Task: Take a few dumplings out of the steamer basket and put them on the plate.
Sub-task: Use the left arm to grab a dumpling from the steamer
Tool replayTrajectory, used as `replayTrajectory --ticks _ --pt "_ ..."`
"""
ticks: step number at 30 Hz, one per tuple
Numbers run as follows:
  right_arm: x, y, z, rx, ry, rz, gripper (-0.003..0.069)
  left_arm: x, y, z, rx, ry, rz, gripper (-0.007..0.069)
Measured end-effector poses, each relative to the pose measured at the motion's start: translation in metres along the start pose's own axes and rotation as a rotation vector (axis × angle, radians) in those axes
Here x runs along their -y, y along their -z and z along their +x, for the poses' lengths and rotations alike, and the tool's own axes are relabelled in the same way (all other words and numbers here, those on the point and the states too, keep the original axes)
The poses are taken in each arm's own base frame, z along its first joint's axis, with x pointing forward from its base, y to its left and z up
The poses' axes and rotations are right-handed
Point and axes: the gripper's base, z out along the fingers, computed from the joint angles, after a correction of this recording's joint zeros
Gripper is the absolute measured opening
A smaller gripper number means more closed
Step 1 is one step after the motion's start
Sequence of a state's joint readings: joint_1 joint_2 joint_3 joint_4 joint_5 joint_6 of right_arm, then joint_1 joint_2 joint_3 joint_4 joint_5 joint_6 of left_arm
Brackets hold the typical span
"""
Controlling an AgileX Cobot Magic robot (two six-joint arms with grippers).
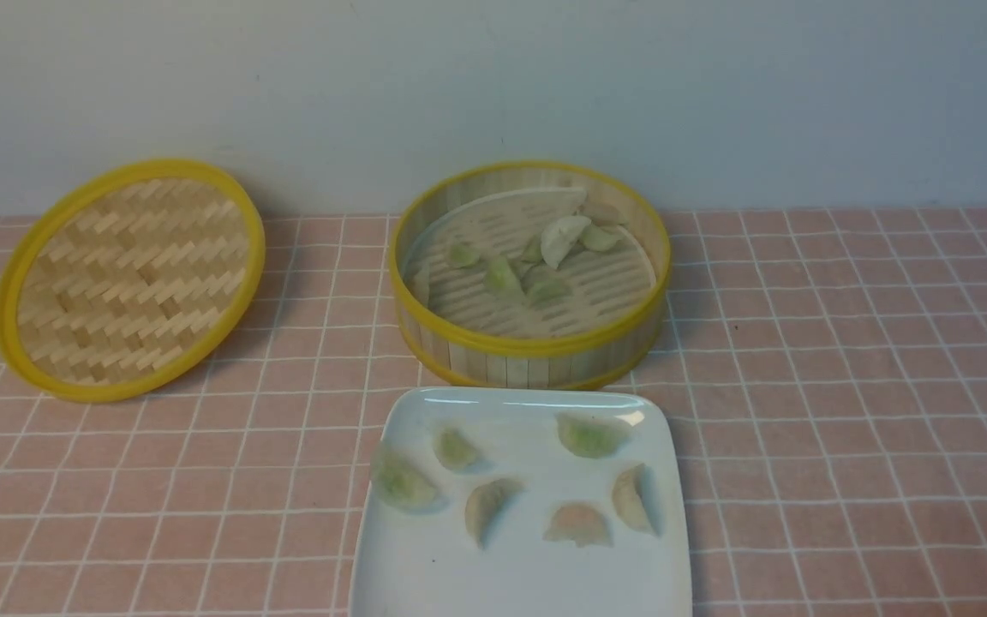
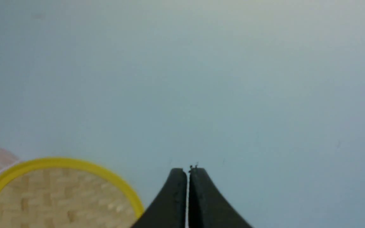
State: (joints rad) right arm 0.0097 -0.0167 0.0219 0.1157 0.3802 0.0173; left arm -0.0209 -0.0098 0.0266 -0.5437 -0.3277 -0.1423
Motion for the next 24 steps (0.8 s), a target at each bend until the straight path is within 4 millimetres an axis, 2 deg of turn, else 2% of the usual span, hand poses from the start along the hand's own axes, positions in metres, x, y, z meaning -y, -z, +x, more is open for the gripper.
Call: replayTrajectory --ticks 3,5,6,8,12,13,15,18,19,21,24 --pt "-0.003 0.0 -0.007 0.093 -0.249 -0.047 -0.0015 0.019 -0.003 -0.023 0.072 0.109 0.062 -0.0006" --pt "-0.003 0.001 -0.015 0.179 -0.413 -0.071 -0.0015 0.039 -0.009 -0.041 0.059 0.082 0.11 -0.0006" --pt "-0.001 0.002 -0.021 0.242 -0.507 -0.079 -0.0015 0.056 -0.017 -0.053 0.002 0.041 0.125 -0.0006" --pt "0.001 0.003 -0.025 0.289 -0.569 -0.08 -0.0015 0.07 -0.027 -0.061 -0.077 -0.008 0.117 -0.0006" --pt "0.006 0.006 -0.033 0.398 -0.645 -0.065 -0.0015 0.099 -0.071 -0.071 -0.457 -0.158 -0.019 -0.0006" --pt "0.007 0.007 -0.034 0.417 -0.658 -0.062 -0.0015 0.102 -0.089 -0.066 -0.614 -0.213 -0.079 -0.0006" --pt "0.008 0.008 -0.036 0.442 -0.696 -0.061 -0.0015 0.107 -0.11 -0.06 -0.834 -0.285 -0.134 -0.0006" --pt "0.006 0.009 -0.04 0.43 -0.733 -0.084 -0.0015 0.105 -0.144 -0.039 -1.091 -0.346 -0.15 -0.0006" --pt "0.005 0.01 -0.042 0.42 -0.734 -0.093 -0.0015 0.105 -0.146 -0.037 -1.105 -0.347 -0.148 -0.0006" --pt "-0.007 0.018 -0.064 0.33 -0.667 -0.16 -0.0015 0.098 -0.18 -0.005 -1.279 -0.358 -0.094 -0.0006" --pt "-0.022 0.023 -0.102 0.182 -0.517 -0.2 -0.0015 0.098 -0.207 0.026 -1.381 -0.37 0.002 -0.0006"
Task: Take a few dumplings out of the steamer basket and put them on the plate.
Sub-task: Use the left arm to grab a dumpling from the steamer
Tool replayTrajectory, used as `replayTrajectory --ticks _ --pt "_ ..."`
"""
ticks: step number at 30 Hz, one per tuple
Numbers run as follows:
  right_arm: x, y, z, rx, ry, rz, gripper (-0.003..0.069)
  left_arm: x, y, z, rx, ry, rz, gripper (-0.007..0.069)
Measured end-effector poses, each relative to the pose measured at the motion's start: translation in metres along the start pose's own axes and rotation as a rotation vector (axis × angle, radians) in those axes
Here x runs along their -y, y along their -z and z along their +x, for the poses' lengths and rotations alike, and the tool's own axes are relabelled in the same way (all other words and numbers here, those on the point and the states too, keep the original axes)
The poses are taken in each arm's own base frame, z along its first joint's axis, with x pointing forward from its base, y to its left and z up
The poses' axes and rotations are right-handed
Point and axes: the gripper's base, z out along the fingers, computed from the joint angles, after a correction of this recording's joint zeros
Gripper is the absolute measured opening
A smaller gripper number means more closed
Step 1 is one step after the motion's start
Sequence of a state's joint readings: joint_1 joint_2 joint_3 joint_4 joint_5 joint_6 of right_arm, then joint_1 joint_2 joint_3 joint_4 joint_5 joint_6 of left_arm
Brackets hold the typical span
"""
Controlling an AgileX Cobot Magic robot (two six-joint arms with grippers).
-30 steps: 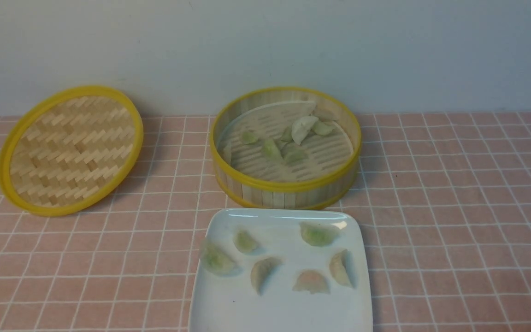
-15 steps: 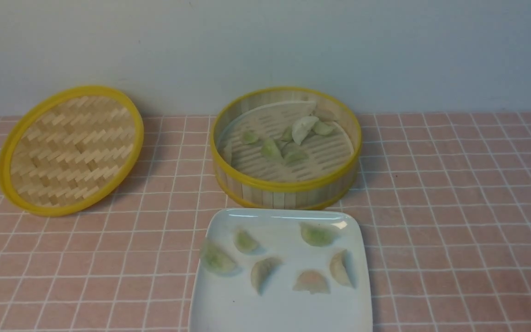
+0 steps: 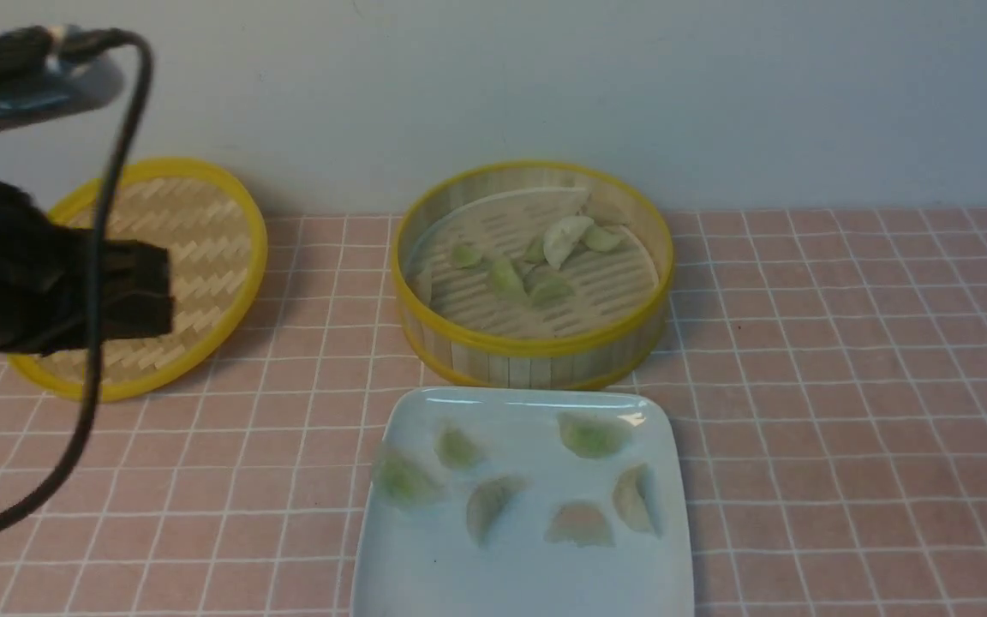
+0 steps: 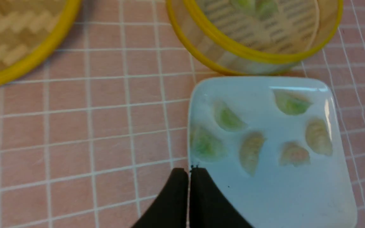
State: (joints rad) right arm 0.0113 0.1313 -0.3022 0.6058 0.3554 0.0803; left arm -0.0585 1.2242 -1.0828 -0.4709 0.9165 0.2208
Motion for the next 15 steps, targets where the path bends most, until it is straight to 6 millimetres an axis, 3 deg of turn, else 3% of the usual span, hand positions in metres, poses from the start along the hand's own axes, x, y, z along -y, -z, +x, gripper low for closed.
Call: replayTrajectory --ticks 3,6,7,8,10,11,15 --pt "-0.027 -0.018 -0.023 -0.267 0.151 0.033 -0.0015 0.012 -0.042 -0.025 -0.077 -0.119 0.07 -0.0006" --pt "-0.036 -0.046 -0.034 -0.526 0.253 0.082 -0.0015 0.024 -0.078 -0.047 -0.129 -0.179 0.105 -0.0006" --pt "-0.037 -0.055 -0.037 -0.577 0.275 0.095 -0.0015 0.028 -0.081 -0.053 -0.129 -0.195 0.112 -0.0006" --pt "-0.036 -0.067 -0.039 -0.668 0.31 0.113 -0.0015 0.034 -0.1 -0.063 -0.159 -0.225 0.117 -0.0006" --pt "-0.034 -0.081 -0.04 -0.743 0.338 0.133 -0.0015 0.039 -0.11 -0.076 -0.167 -0.26 0.11 -0.0006" --pt "-0.032 -0.094 -0.04 -0.798 0.354 0.147 -0.0015 0.043 -0.125 -0.086 -0.187 -0.285 0.093 -0.0006" --pt "-0.022 -0.116 -0.032 -0.889 0.346 0.169 -0.0015 0.05 -0.163 -0.109 -0.237 -0.326 0.011 -0.0006"
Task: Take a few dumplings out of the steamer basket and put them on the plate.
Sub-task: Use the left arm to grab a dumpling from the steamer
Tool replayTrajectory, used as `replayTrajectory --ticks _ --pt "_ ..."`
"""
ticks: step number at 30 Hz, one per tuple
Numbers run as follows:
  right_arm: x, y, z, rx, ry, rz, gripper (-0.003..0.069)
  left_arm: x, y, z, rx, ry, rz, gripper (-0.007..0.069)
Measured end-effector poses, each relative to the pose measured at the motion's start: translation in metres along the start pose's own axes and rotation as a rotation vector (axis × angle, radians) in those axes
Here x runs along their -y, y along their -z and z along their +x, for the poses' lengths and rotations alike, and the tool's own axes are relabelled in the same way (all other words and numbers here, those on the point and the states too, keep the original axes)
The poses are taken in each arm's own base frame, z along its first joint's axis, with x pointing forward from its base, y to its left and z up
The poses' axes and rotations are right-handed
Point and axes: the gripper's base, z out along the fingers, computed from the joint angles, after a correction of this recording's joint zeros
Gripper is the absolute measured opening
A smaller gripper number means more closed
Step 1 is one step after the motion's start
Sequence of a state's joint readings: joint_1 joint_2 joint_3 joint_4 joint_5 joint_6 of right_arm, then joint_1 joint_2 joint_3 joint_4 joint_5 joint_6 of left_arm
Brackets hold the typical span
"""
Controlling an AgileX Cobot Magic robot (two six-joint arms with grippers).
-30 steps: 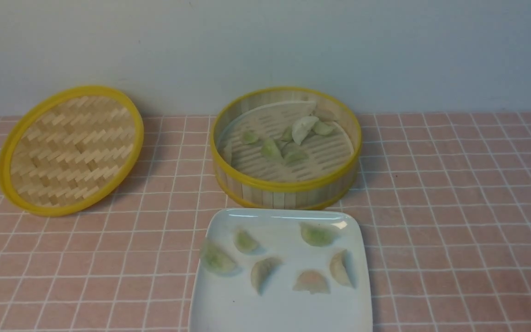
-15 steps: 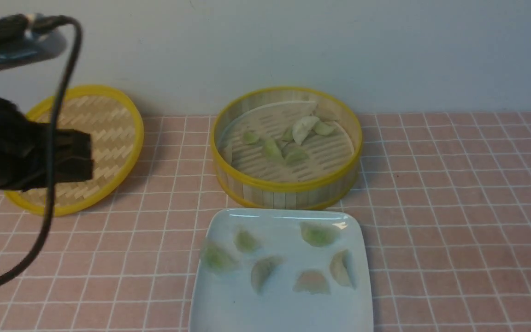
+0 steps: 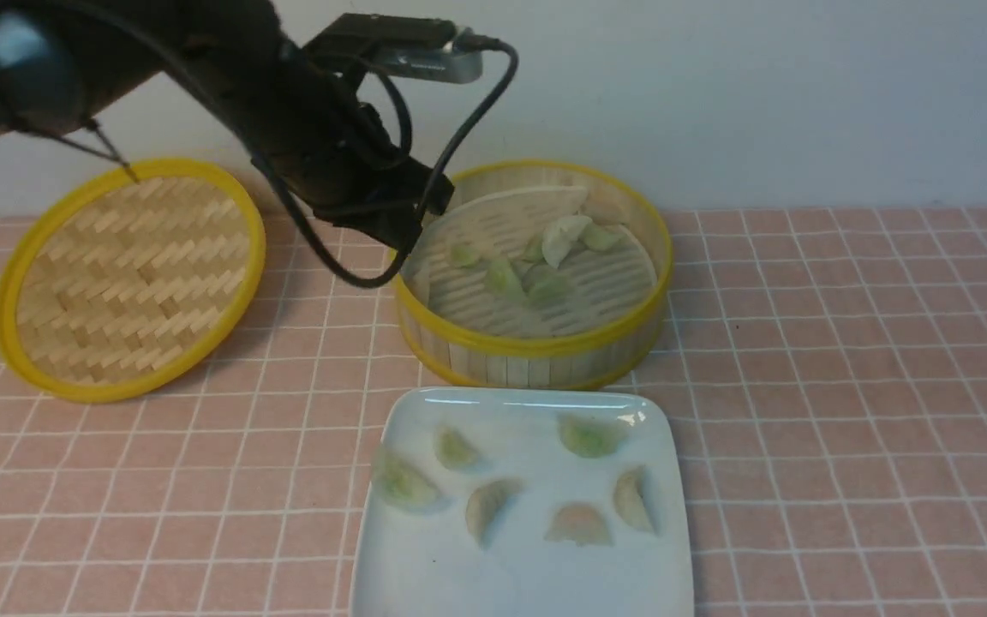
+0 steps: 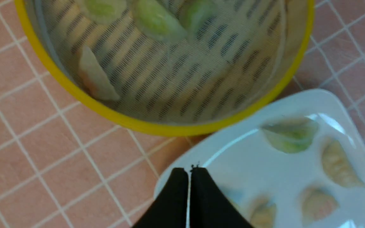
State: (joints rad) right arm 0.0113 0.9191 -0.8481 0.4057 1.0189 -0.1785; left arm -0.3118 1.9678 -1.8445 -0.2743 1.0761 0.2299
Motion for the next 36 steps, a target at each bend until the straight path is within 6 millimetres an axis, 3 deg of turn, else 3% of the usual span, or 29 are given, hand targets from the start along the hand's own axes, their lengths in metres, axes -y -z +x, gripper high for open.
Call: replayTrajectory --ticks 6,9,11,15,21,30,36 --pt "0.001 -0.004 -0.002 -0.004 -0.005 0.0 -0.0015 -0.004 -0.057 -0.027 -0.082 -0.079 -0.129 0.0017" --pt "0.001 -0.004 -0.003 0.0 -0.004 0.001 -0.0015 -0.005 -0.079 -0.034 -0.096 -0.111 -0.197 0.0061" --pt "0.001 -0.004 -0.003 0.003 -0.003 0.001 -0.0015 -0.008 -0.101 -0.037 -0.106 -0.123 -0.248 0.0131" --pt "0.002 -0.004 -0.004 0.011 -0.002 0.003 -0.0015 -0.01 -0.125 -0.032 -0.142 -0.127 -0.275 0.0251" --pt "0.001 -0.004 -0.004 0.013 -0.004 0.002 -0.0015 -0.014 -0.142 -0.027 -0.159 -0.078 -0.311 0.0374" --pt "0.001 -0.004 -0.004 0.013 -0.004 0.002 -0.0015 -0.016 -0.155 -0.025 -0.156 -0.063 -0.324 0.0374" --pt "0.001 -0.004 -0.004 0.008 -0.004 0.0 -0.0015 -0.017 -0.157 -0.025 -0.154 -0.065 -0.341 0.0207"
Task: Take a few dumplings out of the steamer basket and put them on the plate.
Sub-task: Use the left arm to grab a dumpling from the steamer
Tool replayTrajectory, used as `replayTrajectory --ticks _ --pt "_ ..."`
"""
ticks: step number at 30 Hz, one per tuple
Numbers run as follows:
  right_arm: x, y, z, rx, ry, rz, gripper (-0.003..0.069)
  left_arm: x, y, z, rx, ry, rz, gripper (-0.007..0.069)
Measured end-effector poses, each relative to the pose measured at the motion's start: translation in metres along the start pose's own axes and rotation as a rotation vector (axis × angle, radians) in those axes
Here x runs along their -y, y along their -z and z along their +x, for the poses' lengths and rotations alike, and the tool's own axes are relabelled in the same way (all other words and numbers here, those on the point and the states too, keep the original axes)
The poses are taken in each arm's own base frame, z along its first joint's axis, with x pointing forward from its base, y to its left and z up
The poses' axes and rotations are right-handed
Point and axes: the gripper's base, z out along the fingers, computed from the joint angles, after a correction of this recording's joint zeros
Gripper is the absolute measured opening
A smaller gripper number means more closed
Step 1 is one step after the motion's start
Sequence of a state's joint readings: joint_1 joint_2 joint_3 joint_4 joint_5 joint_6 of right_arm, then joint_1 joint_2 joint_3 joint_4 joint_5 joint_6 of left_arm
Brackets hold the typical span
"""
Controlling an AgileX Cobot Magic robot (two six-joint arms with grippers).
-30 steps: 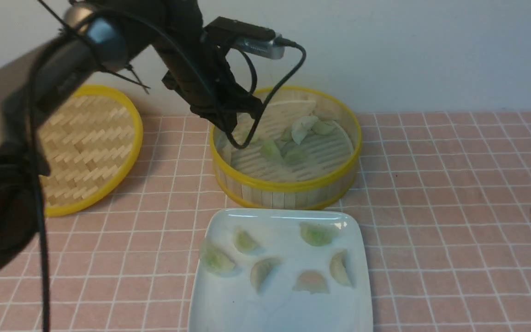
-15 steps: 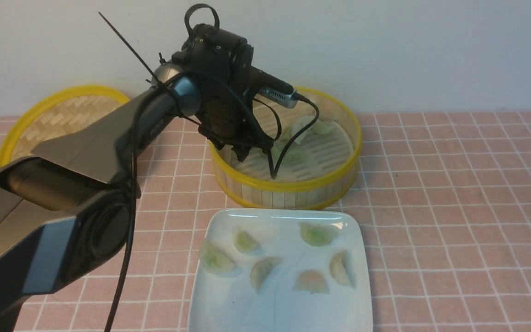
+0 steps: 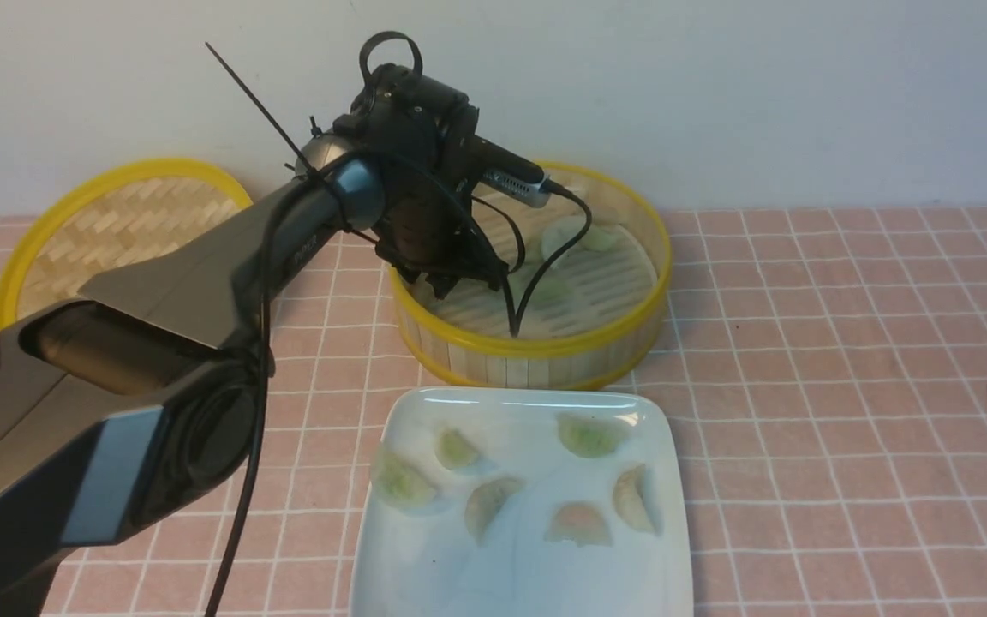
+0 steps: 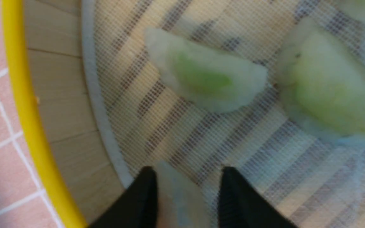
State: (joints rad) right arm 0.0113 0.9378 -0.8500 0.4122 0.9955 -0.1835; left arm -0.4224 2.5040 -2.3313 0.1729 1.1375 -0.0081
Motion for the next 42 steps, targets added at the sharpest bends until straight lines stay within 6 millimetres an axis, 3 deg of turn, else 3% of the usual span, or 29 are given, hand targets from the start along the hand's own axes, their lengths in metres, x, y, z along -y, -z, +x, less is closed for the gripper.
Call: replayTrajectory --ticks 2,5,7,10,17,23,27,32,37,42 --pt "0.0 0.0 0.0 -0.005 0.0 -0.001 -0.0015 0.001 0.001 -0.001 0.004 -0.006 -0.009 0.0101" --pt "0.0 0.0 0.001 -0.013 0.003 -0.002 -0.0015 0.01 0.006 -0.003 0.012 -0.016 0.002 0.0101" --pt "0.0 0.0 0.002 -0.017 0.016 -0.003 -0.0015 0.017 0.014 -0.006 0.028 -0.02 0.016 0.0062" --pt "0.0 0.0 0.002 -0.019 0.027 -0.004 -0.0015 0.026 0.043 -0.014 0.079 -0.028 0.03 0.0002" --pt "-0.001 0.0 0.002 -0.017 0.027 -0.013 -0.0015 0.019 0.124 -0.026 0.225 -0.031 0.051 -0.0006" --pt "-0.002 0.0 0.001 -0.015 0.02 -0.027 -0.0015 0.016 0.158 -0.025 0.275 -0.06 0.086 -0.0006" --pt "-0.003 0.0 0.001 -0.014 0.021 -0.028 -0.0015 0.016 0.15 -0.025 0.261 -0.057 0.067 -0.0006" --pt "-0.003 0.0 0.002 -0.021 0.022 -0.03 -0.0015 0.022 0.101 -0.024 0.169 -0.051 0.045 0.0039" --pt "-0.003 0.0 0.003 -0.033 0.022 -0.032 -0.0015 0.029 0.048 -0.018 0.069 -0.043 0.074 0.0165" --pt "-0.003 0.0 0.003 -0.033 0.022 -0.032 -0.0015 0.019 0.031 -0.015 0.036 0.032 0.149 0.0277"
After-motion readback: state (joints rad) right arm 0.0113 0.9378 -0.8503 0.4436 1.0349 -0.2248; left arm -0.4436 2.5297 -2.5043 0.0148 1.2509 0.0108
